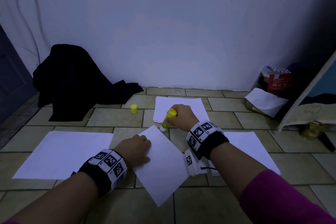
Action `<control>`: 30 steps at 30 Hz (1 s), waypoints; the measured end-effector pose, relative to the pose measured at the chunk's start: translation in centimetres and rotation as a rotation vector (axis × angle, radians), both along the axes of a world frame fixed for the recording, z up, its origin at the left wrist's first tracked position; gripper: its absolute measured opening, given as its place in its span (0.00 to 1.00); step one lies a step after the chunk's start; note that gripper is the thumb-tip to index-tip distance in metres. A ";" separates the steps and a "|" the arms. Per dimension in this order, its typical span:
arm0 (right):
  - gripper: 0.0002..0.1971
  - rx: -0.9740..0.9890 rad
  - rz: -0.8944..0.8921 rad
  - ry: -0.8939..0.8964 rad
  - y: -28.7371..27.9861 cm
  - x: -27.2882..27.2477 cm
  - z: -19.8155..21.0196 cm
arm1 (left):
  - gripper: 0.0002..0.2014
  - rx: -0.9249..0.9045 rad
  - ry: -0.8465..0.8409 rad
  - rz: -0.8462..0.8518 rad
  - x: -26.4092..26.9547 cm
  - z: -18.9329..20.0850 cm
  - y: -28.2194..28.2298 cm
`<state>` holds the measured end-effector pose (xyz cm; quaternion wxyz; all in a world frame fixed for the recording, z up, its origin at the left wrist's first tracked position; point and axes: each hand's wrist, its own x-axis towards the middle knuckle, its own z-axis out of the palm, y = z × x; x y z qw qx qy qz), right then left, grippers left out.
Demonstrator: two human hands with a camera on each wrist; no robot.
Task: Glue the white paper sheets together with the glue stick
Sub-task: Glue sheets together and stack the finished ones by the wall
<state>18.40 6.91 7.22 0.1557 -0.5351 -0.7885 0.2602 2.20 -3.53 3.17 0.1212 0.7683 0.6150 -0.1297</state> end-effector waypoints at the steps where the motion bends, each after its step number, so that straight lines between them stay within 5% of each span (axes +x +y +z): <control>1: 0.17 -0.001 0.004 -0.002 -0.1 -0.4 -0.1 | 0.26 -0.002 -0.006 0.001 -0.1 -0.1 0.0; 12: 0.15 0.029 0.165 -0.191 -0.6 -3.9 -0.6 | 0.31 -0.021 -0.035 -0.001 -0.8 -0.8 0.4; 20: 0.17 0.026 0.365 -0.445 -2.3 0.3 1.4 | 0.33 -0.046 -0.094 0.029 -1.3 -1.1 0.9; 30: 0.16 -0.114 0.418 -0.511 -3.4 5.8 1.4 | 0.35 0.010 -0.025 0.030 -1.9 -0.7 1.5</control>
